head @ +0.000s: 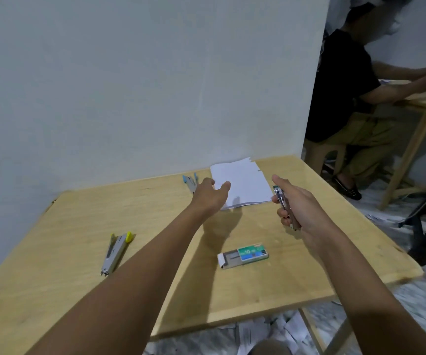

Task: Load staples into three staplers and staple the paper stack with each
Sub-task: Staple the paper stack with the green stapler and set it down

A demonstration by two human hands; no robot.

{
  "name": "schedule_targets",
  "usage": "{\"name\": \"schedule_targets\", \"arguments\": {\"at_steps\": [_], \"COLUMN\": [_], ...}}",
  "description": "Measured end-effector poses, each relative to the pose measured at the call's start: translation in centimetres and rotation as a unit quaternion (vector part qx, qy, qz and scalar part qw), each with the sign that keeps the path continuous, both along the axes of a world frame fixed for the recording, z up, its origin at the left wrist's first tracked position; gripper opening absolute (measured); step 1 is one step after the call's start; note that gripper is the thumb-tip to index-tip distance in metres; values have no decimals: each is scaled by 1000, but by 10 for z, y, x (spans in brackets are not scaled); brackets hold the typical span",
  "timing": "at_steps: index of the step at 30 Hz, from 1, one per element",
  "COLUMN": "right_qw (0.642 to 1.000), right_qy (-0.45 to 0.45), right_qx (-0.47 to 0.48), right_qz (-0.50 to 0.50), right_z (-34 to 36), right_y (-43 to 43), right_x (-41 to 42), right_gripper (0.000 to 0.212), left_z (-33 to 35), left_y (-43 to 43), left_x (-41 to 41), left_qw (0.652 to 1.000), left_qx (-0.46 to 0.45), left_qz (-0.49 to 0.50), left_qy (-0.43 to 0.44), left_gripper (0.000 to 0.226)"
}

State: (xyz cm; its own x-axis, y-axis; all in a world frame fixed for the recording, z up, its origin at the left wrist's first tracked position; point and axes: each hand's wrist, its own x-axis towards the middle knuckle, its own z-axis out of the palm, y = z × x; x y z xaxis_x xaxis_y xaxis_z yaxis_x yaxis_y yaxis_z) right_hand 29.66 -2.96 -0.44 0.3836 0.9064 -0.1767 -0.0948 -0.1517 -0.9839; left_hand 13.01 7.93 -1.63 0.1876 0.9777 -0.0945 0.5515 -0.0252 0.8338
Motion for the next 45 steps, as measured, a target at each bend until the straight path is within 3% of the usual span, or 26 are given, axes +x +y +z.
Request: {"name": "schedule_targets", "arguments": {"at_steps": [6,10,15,18,22,24,26,32,35,39,43,45], "right_qw": [999,997,993,990,988,990,992,997,997,995,995,994], "right_qy": [-44,-78,-117,-135,-145,-134,-118,-67,-29,1,13,25], "right_qx": [-18,-27,-35,-26,-21,-17,-12,25,77,97,100,108], "right_qz": [4,8,-9,-23,-44,-46,-35,-8,-2,24,26,14], "right_z": [1,-1,-3,-1,2,6,12,27,30,39,46,50], "right_y": [37,56,59,53,43,36,27,5,-1,-12,-24,-32], "right_x": [35,48,52,51,48,45,37,-2,-19,-39,-60,-75], "right_gripper": [35,29,31,28,30,46,54,37,33,48,34,32], "left_z": [-31,-34,-38,-31,-7,4,13,41,54,65,70,70], "left_y": [56,70,83,74,41,23,5,-45,-61,-75,-82,-86], "left_x": [45,64,60,45,19,2,-14,-57,-79,-105,-117,-116], "left_qw": [984,972,983,984,955,940,934,923,940,960,963,961], "left_qx": [3,-11,-63,-60,-90,-96,-95,-80,-55,-10,58,108], "left_qz": [93,139,167,143,88,50,27,-58,-85,-122,-67,19], "left_qy": [153,187,49,-85,-270,-324,-343,-373,-326,-252,-255,-253], "left_gripper": [73,58,42,6,5,17,27,32,28,23,22,18]}}
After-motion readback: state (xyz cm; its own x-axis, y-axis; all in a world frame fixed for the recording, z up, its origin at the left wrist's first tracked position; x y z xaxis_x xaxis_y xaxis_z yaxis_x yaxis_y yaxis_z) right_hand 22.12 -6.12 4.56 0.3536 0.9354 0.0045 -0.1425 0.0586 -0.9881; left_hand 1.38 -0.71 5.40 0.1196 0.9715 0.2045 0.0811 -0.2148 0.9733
